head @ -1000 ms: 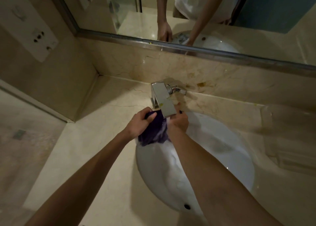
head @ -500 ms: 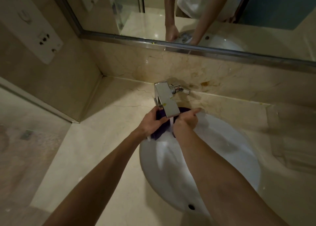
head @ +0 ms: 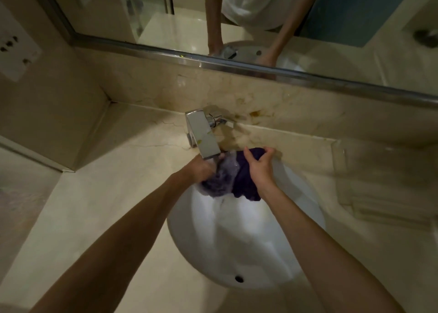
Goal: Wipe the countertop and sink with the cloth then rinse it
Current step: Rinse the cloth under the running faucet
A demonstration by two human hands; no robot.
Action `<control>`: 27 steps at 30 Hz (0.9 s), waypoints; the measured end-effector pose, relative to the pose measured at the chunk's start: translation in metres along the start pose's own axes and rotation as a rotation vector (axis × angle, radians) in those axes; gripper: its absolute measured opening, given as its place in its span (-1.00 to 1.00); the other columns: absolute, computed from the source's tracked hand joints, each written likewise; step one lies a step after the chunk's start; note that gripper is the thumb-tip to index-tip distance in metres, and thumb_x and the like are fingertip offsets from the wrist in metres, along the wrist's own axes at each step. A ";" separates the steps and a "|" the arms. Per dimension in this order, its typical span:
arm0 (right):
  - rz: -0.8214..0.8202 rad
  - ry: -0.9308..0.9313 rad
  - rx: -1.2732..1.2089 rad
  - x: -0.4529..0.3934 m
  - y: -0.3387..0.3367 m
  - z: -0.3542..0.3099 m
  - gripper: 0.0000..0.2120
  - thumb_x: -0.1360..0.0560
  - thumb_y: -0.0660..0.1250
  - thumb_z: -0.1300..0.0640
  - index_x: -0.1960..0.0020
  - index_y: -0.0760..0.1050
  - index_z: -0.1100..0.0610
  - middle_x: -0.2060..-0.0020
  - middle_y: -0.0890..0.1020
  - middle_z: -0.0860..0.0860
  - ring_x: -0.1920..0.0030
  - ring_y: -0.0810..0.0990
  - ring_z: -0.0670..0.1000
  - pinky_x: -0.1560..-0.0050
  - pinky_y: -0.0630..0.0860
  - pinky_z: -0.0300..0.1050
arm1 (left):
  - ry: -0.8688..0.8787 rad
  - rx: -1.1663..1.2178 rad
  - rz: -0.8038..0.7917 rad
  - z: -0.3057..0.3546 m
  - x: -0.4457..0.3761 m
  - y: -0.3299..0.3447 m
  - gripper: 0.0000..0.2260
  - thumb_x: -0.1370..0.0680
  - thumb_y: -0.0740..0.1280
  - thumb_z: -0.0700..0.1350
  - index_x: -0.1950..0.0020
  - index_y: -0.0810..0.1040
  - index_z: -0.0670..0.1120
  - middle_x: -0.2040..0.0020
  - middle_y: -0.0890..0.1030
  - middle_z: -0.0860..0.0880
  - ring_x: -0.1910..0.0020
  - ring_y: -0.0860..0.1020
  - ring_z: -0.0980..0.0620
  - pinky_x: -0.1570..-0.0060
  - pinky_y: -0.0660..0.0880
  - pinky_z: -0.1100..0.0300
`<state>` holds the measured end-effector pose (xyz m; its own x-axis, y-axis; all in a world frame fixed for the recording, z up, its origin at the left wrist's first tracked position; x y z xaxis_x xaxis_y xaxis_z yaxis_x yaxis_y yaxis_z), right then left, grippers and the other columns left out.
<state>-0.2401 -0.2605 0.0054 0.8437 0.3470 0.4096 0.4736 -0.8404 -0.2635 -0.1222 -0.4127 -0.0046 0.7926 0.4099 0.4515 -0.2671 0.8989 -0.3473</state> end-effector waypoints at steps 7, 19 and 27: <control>-0.033 0.006 -0.038 0.007 0.012 0.001 -0.86 -0.61 0.33 -0.02 0.02 0.52 0.04 0.01 0.66 -0.02 -0.04 0.63 0.05 -0.17 0.58 0.07 | 0.121 -0.521 -0.401 0.025 0.024 0.012 -0.03 -0.15 0.63 0.28 -0.49 0.38 0.08 -0.40 0.49 0.02 -0.41 0.46 -0.11 -0.40 0.42 -0.11; -0.384 0.555 -0.464 0.029 0.068 0.017 -0.37 -0.34 0.57 -0.19 -0.17 0.59 0.27 -0.05 0.69 0.29 -0.05 0.69 0.30 -0.20 0.57 0.28 | 0.417 -0.897 0.219 0.002 0.045 0.011 -0.30 -0.37 0.50 -0.02 -0.45 0.36 -0.15 -0.26 0.56 -0.16 -0.27 0.51 -0.17 -0.36 0.43 -0.03; -0.430 0.623 -0.449 0.033 0.054 0.032 -0.50 -0.47 0.49 -0.06 -0.22 0.49 0.27 -0.11 0.64 0.27 -0.10 0.65 0.21 0.00 0.63 0.07 | 0.456 -0.514 0.359 -0.007 0.047 -0.004 -0.80 -0.45 0.52 -0.06 0.03 0.59 -0.11 0.14 0.61 -0.06 0.22 0.61 -0.05 0.21 0.64 0.03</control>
<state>-0.1787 -0.2812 -0.0233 0.2615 0.4910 0.8310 0.4634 -0.8191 0.3381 -0.0800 -0.3986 0.0121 0.8827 0.4581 -0.1049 -0.3504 0.4927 -0.7965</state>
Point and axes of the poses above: each hand's wrist, its own x-axis away from the middle knuckle, its own y-axis out of the palm, z = x × y, the point moved 9 cm from there along -x, towards the middle knuckle
